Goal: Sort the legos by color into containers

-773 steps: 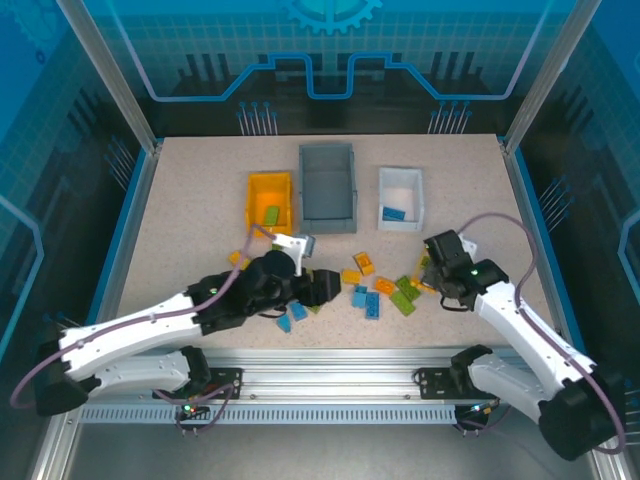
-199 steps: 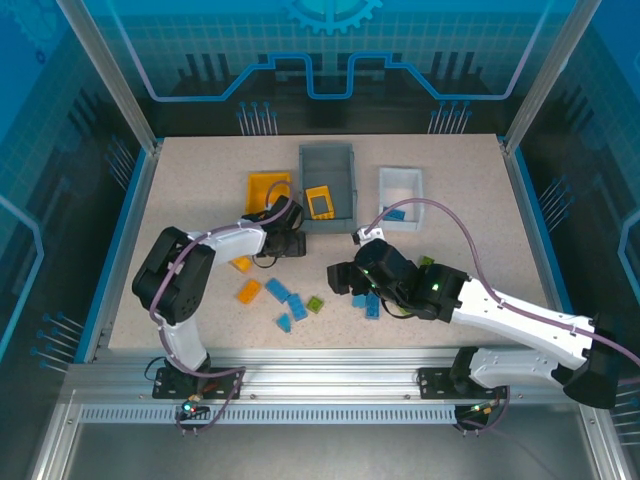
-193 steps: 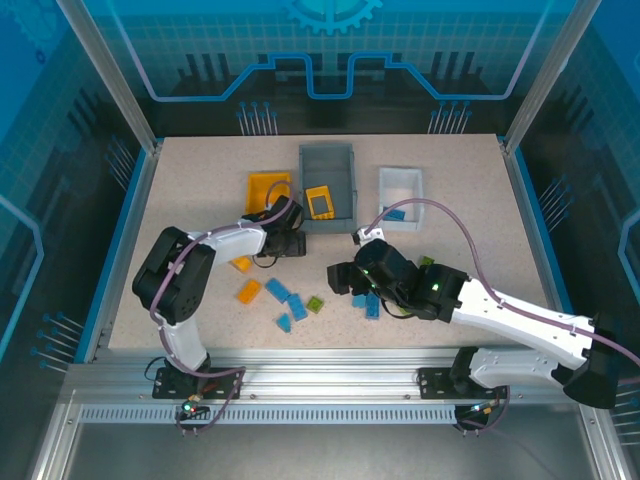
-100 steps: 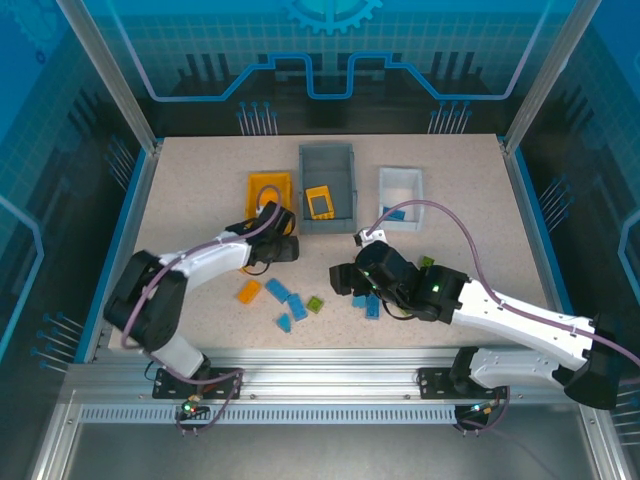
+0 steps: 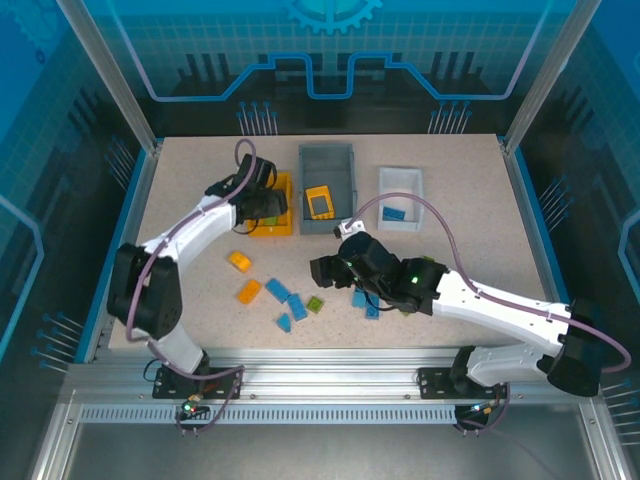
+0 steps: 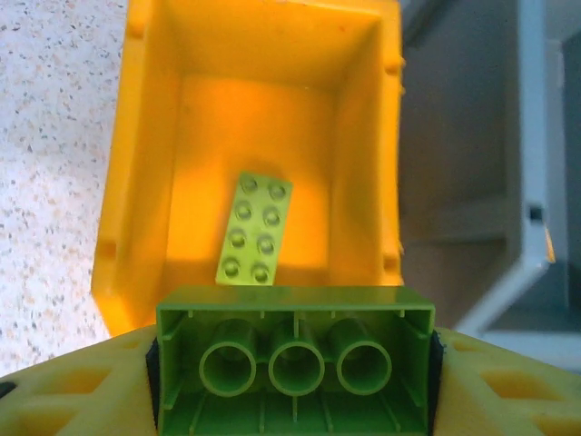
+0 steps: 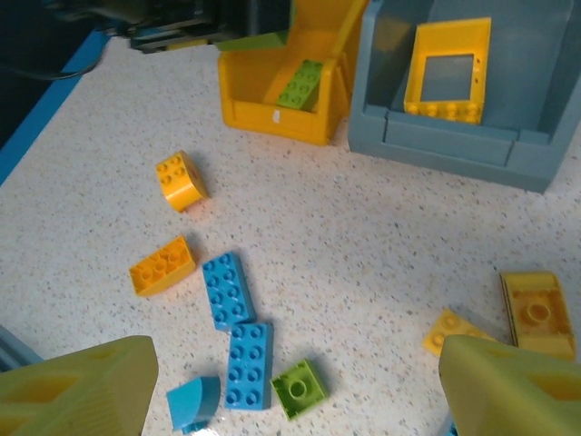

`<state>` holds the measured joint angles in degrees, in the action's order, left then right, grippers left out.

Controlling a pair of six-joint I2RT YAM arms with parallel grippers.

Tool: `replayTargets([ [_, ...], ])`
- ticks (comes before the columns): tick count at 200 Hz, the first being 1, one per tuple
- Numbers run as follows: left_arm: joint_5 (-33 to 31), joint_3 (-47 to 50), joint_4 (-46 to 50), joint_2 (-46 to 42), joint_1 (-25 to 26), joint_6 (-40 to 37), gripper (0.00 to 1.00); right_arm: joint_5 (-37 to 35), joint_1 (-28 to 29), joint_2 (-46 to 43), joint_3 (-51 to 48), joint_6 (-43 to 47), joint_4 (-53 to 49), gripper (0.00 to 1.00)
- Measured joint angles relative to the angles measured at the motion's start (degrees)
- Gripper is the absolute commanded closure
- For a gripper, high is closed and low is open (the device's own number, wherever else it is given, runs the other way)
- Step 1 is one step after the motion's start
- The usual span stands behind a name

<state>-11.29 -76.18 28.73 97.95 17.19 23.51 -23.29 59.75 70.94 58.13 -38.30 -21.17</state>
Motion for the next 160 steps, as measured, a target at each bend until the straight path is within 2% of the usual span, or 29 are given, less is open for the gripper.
replayTargets([
  [33,1.14,-9.33,2.49,9.84,-2.91,-0.04,0.46,0.63,0.0,1.22,0.7,-0.04,0.92,0.18],
  [85,2.45,-19.41,6.95,19.58,-4.2,0.35,0.45,1.25,0.0,1.4,0.7,-0.28,1.31,0.18],
  [118,2.93,-22.25,8.57,22.73,-4.2,1.01,0.34,1.27,-0.02,1.4,0.7,-0.48,1.31,0.16],
  [160,3.3,-22.56,8.81,22.43,-4.24,2.08,0.25,1.29,-0.07,1.4,0.7,-0.48,1.31,0.15],
])
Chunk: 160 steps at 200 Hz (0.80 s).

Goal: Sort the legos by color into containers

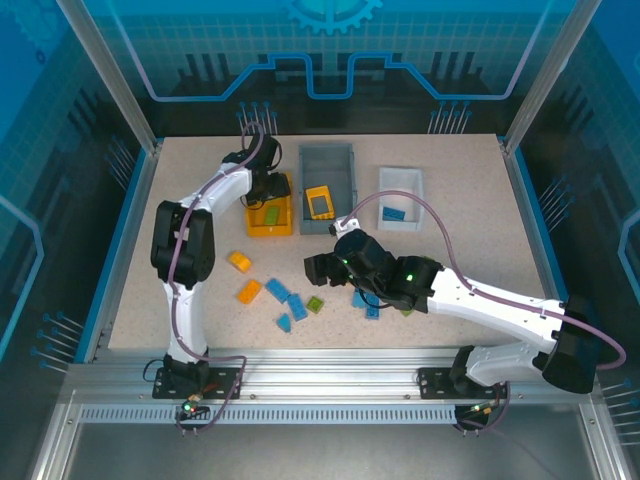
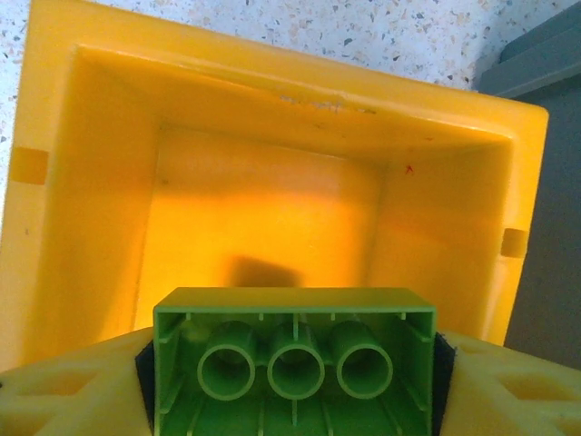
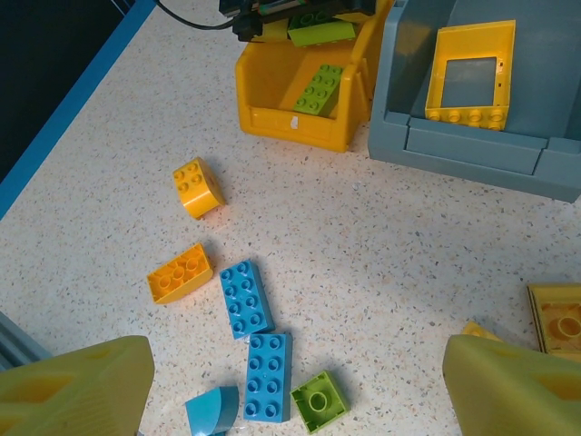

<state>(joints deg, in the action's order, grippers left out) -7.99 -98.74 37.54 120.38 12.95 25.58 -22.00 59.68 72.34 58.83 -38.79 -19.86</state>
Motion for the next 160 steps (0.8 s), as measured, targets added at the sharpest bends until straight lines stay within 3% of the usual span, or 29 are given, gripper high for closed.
replayTargets([
  [49,0.02,0.35,0.79,-4.79,0.0,0.44,0.24,0.22,0.0,0.0,0.0,-0.02,0.0,0.16],
  [98,0.37,4.85,-0.79,-11.47,0.0,1.4,0.34,0.37,0.0,-0.11,-0.02,-0.2,-0.22,0.19],
  [134,0.87,19.93,-2.69,-28.26,1.03,2.25,0.37,-0.2,0.02,-0.11,-0.7,-0.15,-1.57,0.26],
  [160,2.95,30.91,-3.04,-44.87,5.14,4.44,0.38,-2.29,0.0,-0.11,-0.98,-0.17,-6.16,0.28],
])
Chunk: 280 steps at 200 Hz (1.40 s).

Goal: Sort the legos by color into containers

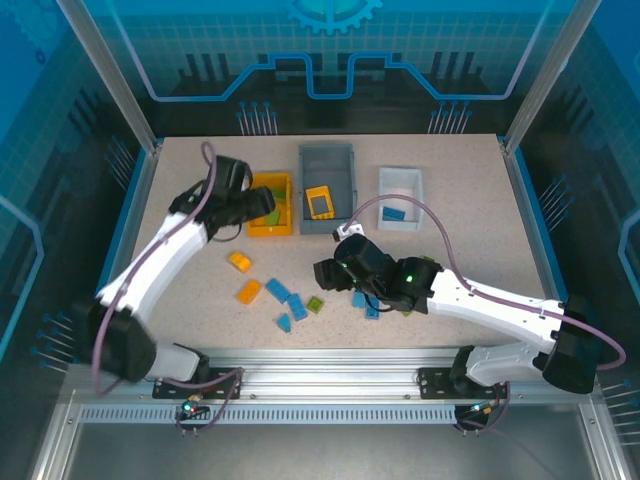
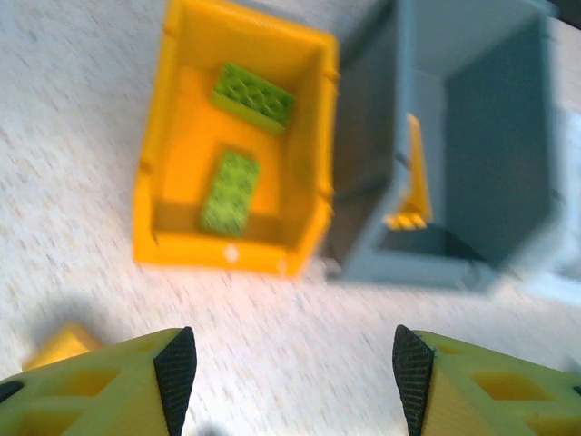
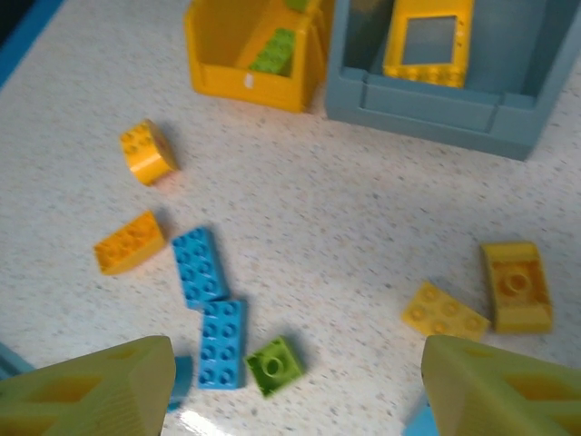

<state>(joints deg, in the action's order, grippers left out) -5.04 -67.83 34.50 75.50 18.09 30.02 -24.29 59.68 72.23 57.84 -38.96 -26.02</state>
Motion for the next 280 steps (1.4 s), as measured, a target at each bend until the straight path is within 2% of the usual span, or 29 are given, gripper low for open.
replayTargets([
  [21,1.95,7.85,0.55,-12.02,6.86,3.37,0.38,-0.79,-1.14,-0.59,-1.2,-0.07,-3.58,0.3],
  [38,2.99,13.25,1.16,-19.52,13.9,7.61,0.37,-0.76,-4.28,-1.57,-2.54,-0.17,-7.04,0.31],
  [54,2.99,17.97,1.14,-24.72,19.26,11.61,0.37,-0.76,-6.23,-1.81,-2.91,0.17,-9.66,0.33],
  [79,1.64,22.82,2.43,-30.47,24.74,17.14,0.37,0.15,-4.63,-0.52,-3.15,-0.07,-11.37,0.39],
  [100,-0.7,23.39,4.17,-33.88,25.33,19.61,0.36,0.31,-1.79,2.05,-3.56,-2.32,-12.74,0.37],
  [122,-4.81,23.37,6.78,-38.25,25.33,21.16,0.36,0.66,4.55,5.38,-3.61,-3.45,-12.09,0.32],
  [149,-11.93,23.26,13.42,-43.65,25.33,24.09,0.36,2.19,10.6,15.72,3.3,-0.13,-8.98,0.29],
  [179,-17.4,22.69,19.98,-50.05,25.33,26.4,0.36,4.96,10.34,27.06,12.35,5.31,-4.46,0.27],
  [217,-19.67,22.23,24.59,-56.5,25.33,28.35,0.36,8.52,7.21,39.91,24.22,10.67,-4.33,0.29],
  [241,-20.11,22.23,26.97,-58.69,25.33,29.59,0.36,9.35,4.76,46.62,30.77,12.46,-5.6,0.36],
  [280,-20.22,22.23,28.22,-59.08,25.33,30.1,0.36,9.55,2.89,53.59,37.33,14.47,-8.63,0.62],
])
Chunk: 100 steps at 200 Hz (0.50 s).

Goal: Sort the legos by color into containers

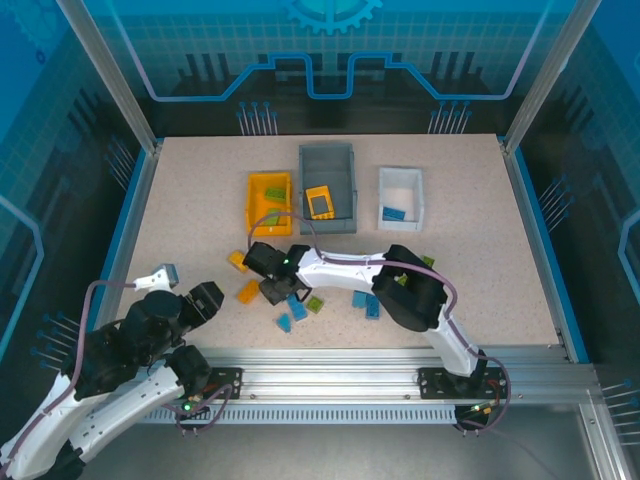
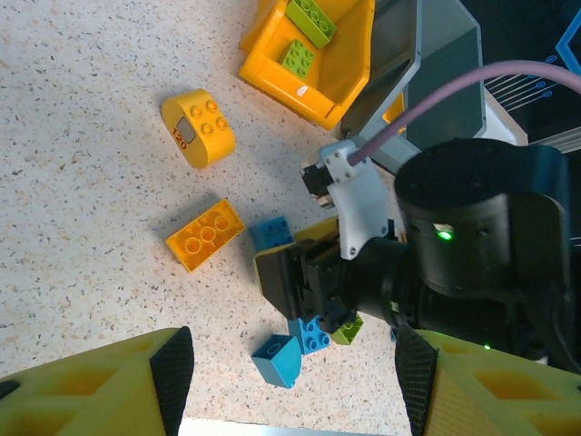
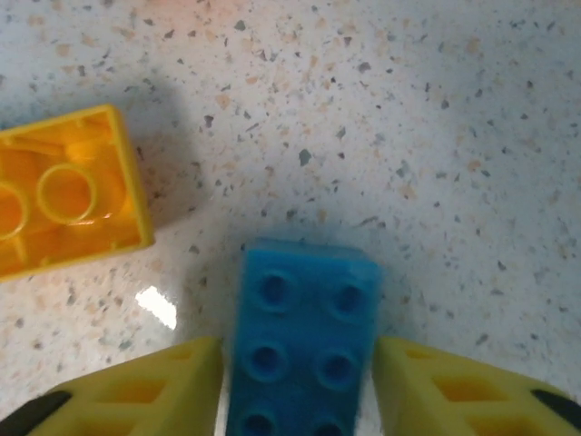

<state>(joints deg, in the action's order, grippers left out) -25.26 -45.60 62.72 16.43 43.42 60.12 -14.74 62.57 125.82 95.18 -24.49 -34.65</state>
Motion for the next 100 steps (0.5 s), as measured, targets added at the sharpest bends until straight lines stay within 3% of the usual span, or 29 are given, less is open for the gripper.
replayTargets([
  [35,0.81,0.0,-1.38,0.46,0.0,-0.24,0.34,-0.15,-0.02,0.79,0.94,0.37,-0.48,0.75],
  [62,2.91,0.09,-5.38,3.3,0.0,-1.22,0.34,-1.16,-0.46,-1.22,-0.96,0.37,-0.2,0.77],
  [100,8.68,0.39,-16.04,13.25,0.0,-3.78,0.34,-5.25,-5.2,-17.97,-11.67,-0.59,0.26,0.77],
])
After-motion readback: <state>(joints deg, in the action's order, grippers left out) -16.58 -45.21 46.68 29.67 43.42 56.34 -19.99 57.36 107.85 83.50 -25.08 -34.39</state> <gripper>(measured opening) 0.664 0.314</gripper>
